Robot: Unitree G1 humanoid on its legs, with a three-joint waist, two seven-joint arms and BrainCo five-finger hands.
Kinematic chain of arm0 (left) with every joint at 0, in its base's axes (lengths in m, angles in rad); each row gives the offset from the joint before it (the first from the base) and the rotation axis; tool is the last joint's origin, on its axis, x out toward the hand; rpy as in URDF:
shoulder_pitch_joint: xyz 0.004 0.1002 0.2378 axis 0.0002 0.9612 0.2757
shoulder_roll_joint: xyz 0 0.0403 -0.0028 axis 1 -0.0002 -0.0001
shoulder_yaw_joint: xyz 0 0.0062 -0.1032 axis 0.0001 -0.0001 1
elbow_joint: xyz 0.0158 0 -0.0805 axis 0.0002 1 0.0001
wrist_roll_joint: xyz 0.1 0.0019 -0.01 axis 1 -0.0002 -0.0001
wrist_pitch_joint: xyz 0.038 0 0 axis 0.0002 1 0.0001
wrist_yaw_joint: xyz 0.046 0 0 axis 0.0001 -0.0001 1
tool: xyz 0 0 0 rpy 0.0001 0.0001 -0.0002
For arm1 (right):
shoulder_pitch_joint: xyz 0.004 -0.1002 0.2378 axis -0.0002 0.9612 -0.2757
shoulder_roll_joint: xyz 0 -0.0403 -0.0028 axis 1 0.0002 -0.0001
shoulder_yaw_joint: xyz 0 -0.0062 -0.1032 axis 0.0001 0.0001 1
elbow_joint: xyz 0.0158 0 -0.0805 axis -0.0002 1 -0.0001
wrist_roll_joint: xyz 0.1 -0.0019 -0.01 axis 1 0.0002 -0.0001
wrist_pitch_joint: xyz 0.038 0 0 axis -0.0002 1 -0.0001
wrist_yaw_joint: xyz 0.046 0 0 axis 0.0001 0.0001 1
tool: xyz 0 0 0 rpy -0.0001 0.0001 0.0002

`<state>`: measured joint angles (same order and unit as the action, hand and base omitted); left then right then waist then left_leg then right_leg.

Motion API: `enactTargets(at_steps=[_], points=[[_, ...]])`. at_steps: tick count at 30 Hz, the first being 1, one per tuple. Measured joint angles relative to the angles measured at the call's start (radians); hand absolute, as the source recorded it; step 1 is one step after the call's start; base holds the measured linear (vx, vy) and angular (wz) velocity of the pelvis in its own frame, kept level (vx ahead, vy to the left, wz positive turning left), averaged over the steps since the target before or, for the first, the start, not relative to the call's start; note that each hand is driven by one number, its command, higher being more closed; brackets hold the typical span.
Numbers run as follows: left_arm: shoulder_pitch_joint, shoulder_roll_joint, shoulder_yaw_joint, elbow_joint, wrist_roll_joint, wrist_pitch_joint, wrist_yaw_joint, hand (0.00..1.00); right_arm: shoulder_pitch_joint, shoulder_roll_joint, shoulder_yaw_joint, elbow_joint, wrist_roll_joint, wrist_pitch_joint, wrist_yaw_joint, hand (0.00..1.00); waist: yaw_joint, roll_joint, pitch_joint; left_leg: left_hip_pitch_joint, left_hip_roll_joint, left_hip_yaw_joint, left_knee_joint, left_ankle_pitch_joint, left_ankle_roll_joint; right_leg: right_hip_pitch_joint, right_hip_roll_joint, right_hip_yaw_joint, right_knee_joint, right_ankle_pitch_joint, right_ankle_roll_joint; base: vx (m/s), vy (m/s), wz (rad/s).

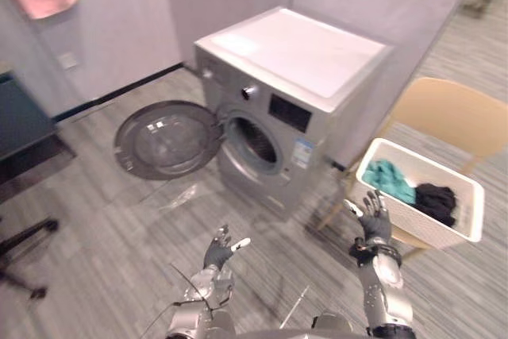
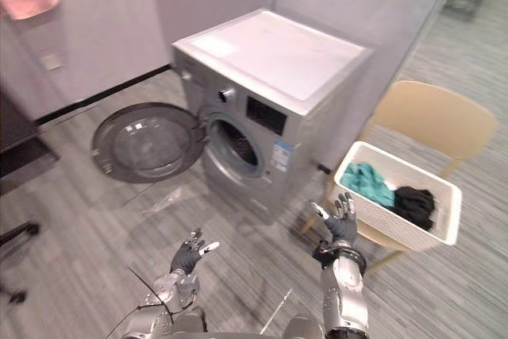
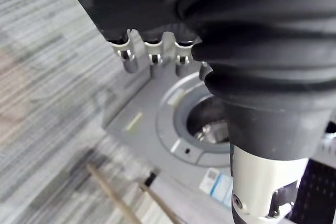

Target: Pick up the laundry basket with both hands and put the clothes into the washing machine.

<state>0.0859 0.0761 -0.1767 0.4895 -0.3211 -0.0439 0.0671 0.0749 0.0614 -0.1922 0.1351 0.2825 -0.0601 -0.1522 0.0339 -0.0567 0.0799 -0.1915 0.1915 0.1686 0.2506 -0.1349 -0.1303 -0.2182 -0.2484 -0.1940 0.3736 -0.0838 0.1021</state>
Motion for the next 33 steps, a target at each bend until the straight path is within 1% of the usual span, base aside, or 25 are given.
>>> enactTargets(at_steps=[1, 2, 3, 4, 6, 7, 9, 11, 12, 14, 15, 16, 17, 18, 19, 20, 21, 22, 23, 24, 25, 26, 28, 31, 33], points=[[-0.007, 0.015, 0.002, -0.005, 0.0, 0.0, 0.0, 0.0, -0.003, 0.005, -0.004, 0.003, -0.004, -0.002, -0.002, 0.0, -0.008, -0.033, -0.009, 0.021, -0.026, 0.008, -0.033, 0.016, -0.008, 0.003, -0.004, 0.004, -0.053, -0.016, 0.001, -0.04, -0.034, -0.13], [-0.041, 0.014, 0.018, -0.004, -0.002, 0.0, 0.004, 0.0, -0.024, -0.015, -0.021, 0.0, -0.018, -0.01, -0.002, 0.0, -0.027, -0.035, 0.02, -0.031, -0.029, -0.005, 0.134, -0.01, 0.014, 0.009, 0.009, -0.007, -0.088, -0.025, 0.028, 0.05, -0.053, -0.31], [-0.036, -0.008, 0.012, -0.011, -0.003, -0.001, 0.003, 0.0, -0.027, -0.053, -0.037, -0.01, -0.019, -0.011, -0.003, 0.0, -0.016, 0.027, 0.025, 0.011, -0.001, -0.009, 0.121, -0.081, 0.02, 0.022, 0.051, -0.004, -0.111, -0.017, 0.028, 0.07, 0.008, -0.25], [-0.046, -0.009, 0.011, -0.009, -0.003, 0.002, 0.002, 0.0, -0.017, -0.052, -0.054, -0.004, -0.019, -0.003, -0.015, 0.0, -0.027, 0.03, 0.036, 0.047, 0.002, -0.019, 0.067, -0.088, 0.005, 0.036, 0.055, 0.0, -0.117, 0.003, 0.026, 0.06, -0.006, -0.34], [-0.048, -0.009, 0.01, -0.011, -0.003, -0.001, 0.002, 0.0, 0.003, -0.054, -0.087, -0.009, -0.019, -0.002, -0.021, 0.0, -0.029, 0.032, 0.033, 0.073, 0.008, -0.023, 0.039, -0.081, -0.002, 0.048, 0.067, -0.01, -0.114, -0.001, 0.021, 0.14, -0.061, 0.09], [-0.047, -0.011, 0.01, -0.011, -0.003, -0.001, 0.002, 0.0, 0.015, -0.055, -0.11, -0.036, -0.02, -0.002, -0.021, 0.0, -0.043, 0.042, 0.027, 0.084, 0.019, -0.037, 0.026, -0.079, -0.007, 0.056, 0.075, -0.027, -0.095, -0.027, 0.009, 0.16, -0.103, 0.2], [-0.046, -0.013, 0.011, -0.012, -0.015, -0.002, 0.005, 0.0, 0.02, -0.071, -0.114, -0.08, -0.021, -0.003, -0.021, 0.0, -0.054, 0.054, 0.02, 0.084, 0.032, -0.056, 0.023, -0.072, -0.015, 0.054, 0.081, -0.048, -0.066, -0.06, 0.001, 0.19, -0.132, 0.26], [-0.035, -0.015, 0.012, -0.012, -0.023, -0.002, 0.006, 0.0, 0.039, -0.09, -0.114, -0.125, -0.029, -0.006, -0.019, 0.0, -0.053, 0.071, -0.002, 0.083, 0.058, -0.063, 0.03, -0.064, -0.021, 0.058, 0.111, -0.065, -0.057, -0.084, -0.013, 0.23, -0.153, 0.15], [-0.026, -0.017, 0.016, -0.012, -0.024, -0.002, 0.006, 0.0, 0.042, -0.094, -0.114, -0.127, -0.032, -0.008, -0.018, 0.0, -0.051, 0.073, -0.006, 0.06, 0.074, -0.074, 0.092, -0.051, -0.011, 0.083, 0.13, -0.079, -0.071, -0.089, -0.022, 0.23, -0.158, 0.13], [-0.005, -0.023, 0.031, -0.012, -0.032, 0.002, 0.006, 0.0, 0.047, -0.102, -0.114, -0.127, -0.045, -0.007, -0.016, 0.0, -0.047, 0.074, -0.006, 0.004, 0.104, -0.087, 0.268, -0.02, 0.041, 0.14, 0.156, -0.09, -0.098, -0.092, -0.03, 0.2, -0.186, 0.05], [0.013, -0.026, 0.034, -0.012, -0.033, 0.003, 0.005, 0.0, 0.047, -0.114, -0.112, -0.128, -0.049, -0.008, -0.014, 0.0, -0.044, 0.078, -0.004, -0.014, 0.123, -0.086, 0.366, 0.012, 0.09, 0.185, 0.173, -0.085, -0.12, -0.091, -0.034, 0.16, -0.162, -0.13], [0.027, -0.026, 0.044, -0.012, -0.033, 0.005, 0.004, 0.0, 0.046, -0.12, -0.112, -0.131, -0.049, -0.008, -0.014, 0.0, -0.043, 0.079, -0.003, -0.026, 0.124, -0.103, 0.428, 0.044, 0.117, 0.218, 0.179, -0.078, -0.138, -0.09, -0.05, 0.21, -0.143, -0.31], [0.053, -0.038, 0.061, -0.015, -0.033, 0.008, 0.002, 0.0, 0.043, -0.137, -0.111, -0.139, -0.05, -0.008, -0.016, 0.0, -0.028, 0.078, -0.001, -0.055, 0.108, -0.144, 0.508, 0.047, 0.089, 0.254, 0.175, -0.053, -0.161, -0.094, -0.071, 0.24, -0.035, -0.54], [0.067, -0.063, 0.061, -0.02, -0.033, 0.013, 0.0, 0.0, 0.035, -0.158, -0.119, -0.144, -0.05, -0.01, -0.018, 0.0, -0.012, 0.096, -0.007, -0.074, 0.045, -0.185, 0.531, -0.043, 0.044, 0.263, 0.169, -0.023, -0.174, -0.095, -0.073, 0.19, -0.001, -0.58], [0.072, -0.068, 0.06, -0.024, -0.033, 0.013, -0.002, 0.0, 0.026, -0.166, -0.121, -0.143, -0.05, -0.009, -0.018, 0.0, -0.009, 0.101, -0.007, -0.084, 0.001, -0.2, 0.513, -0.082, 0.051, 0.264, 0.161, -0.011, -0.178, -0.096, -0.073, 0.18, 0.079, -0.6], [0.075, -0.067, 0.062, -0.024, -0.033, 0.015, -0.002, 0.0, 0.008, -0.186, -0.12, -0.133, -0.05, -0.009, -0.018, 0.0, -0.002, 0.106, -0.003, -0.096, -0.077, -0.213, 0.419, -0.119, 0.086, 0.264, 0.142, 0.01, -0.183, -0.096, -0.073, 0.1, 0.079, -0.51], [0.08, -0.062, 0.064, -0.026, -0.033, 0.015, -0.002, 0.0, -0.001, -0.19, -0.118, -0.12, -0.05, -0.008, -0.018, 0.0, 0.009, 0.116, -0.001, -0.096, -0.134, -0.215, 0.272, -0.101, 0.088, 0.268, 0.138, 0.028, -0.183, -0.097, -0.069, 0.16, 0.14, -0.49], [0.087, -0.064, 0.07, -0.031, -0.033, 0.015, -0.002, 0.0, -0.001, -0.19, -0.113, -0.12, -0.05, -0.007, -0.018, 0.0, 0.012, 0.129, -0.003, -0.087, -0.151, -0.224, 0.185, -0.06, 0.085, 0.274, 0.145, 0.032, -0.182, -0.101, -0.064, 0.16, 0.129, -0.43], [0.107, -0.066, 0.073, -0.048, -0.033, 0.013, -0.001, 0.0, -0.005, -0.178, -0.091, -0.113, -0.052, -0.009, -0.018, 0.0, 0.018, 0.139, 0.003, -0.06, -0.175, -0.232, 0.104, 0.039, 0.106, 0.294, 0.154, 0.049, -0.175, -0.132, -0.033, 0.19, 0.112, -0.16], [0.11, -0.053, 0.085, -0.056, -0.034, 0.013, 0.0, 0.0, 0.002, -0.169, -0.057, -0.112, -0.057, -0.004, -0.017, 0.0, 0.01, 0.112, 0.006, -0.03, -0.202, -0.239, 0.07, 0.05, 0.111, 0.294, 0.134, 0.064, -0.174, -0.14, -0.034, 0.15, 0.058, 0.0], [0.111, -0.052, 0.095, -0.06, -0.034, 0.013, 0.0, 0.0, 0.001, -0.167, -0.038, -0.113, -0.061, -0.004, -0.017, 0.0, 0.006, 0.103, 0.008, -0.027, -0.211, -0.242, 0.061, 0.052, 0.116, 0.295, 0.125, 0.067, -0.174, -0.144, -0.028, 0.12, 0.029, 0.14], [0.108, -0.058, 0.106, -0.062, -0.035, 0.015, 0.001, 0.0, 0.0, -0.164, -0.006, -0.113, -0.066, -0.001, -0.016, 0.0, 0.012, 0.092, 0.017, -0.019, -0.215, -0.225, 0.06, 0.048, 0.122, 0.299, 0.113, 0.087, -0.168, -0.15, -0.021, 0.1, 0.046, -0.09], [0.144, -0.075, 0.132, -0.115, -0.042, 0.018, 0.003, 0.0, 0.002, -0.128, 0.038, -0.123, -0.076, 0.004, 0.007, 0.0, 0.033, 0.087, 0.018, 0.021, -0.214, -0.186, 0.037, 0.042, 0.13, 0.3, 0.102, 0.114, -0.149, -0.15, -0.021, 0.09, 0.047, -0.38], [0.14, -0.082, 0.139, -0.144, -0.042, 0.016, 0.003, 0.0, 0.008, -0.105, 0.055, -0.123, -0.079, 0.007, 0.026, 0.0, 0.034, 0.082, 0.016, 0.038, -0.215, -0.158, -0.001, 0.042, 0.13, 0.297, 0.093, 0.131, -0.163, -0.15, -0.02, 0.03, 0.014, -0.29], [0.131, -0.082, 0.139, -0.144, -0.042, 0.016, 0.006, 0.0, 0.027, -0.106, 0.07, -0.123, -0.079, 0.02, 0.028, 0.0, 0.033, 0.07, 0.012, 0.048, -0.216, -0.133, -0.04, 0.05, 0.125, 0.281, 0.088, 0.163, -0.185, -0.15, -0.02, 0.02, 0.001, -0.45]])
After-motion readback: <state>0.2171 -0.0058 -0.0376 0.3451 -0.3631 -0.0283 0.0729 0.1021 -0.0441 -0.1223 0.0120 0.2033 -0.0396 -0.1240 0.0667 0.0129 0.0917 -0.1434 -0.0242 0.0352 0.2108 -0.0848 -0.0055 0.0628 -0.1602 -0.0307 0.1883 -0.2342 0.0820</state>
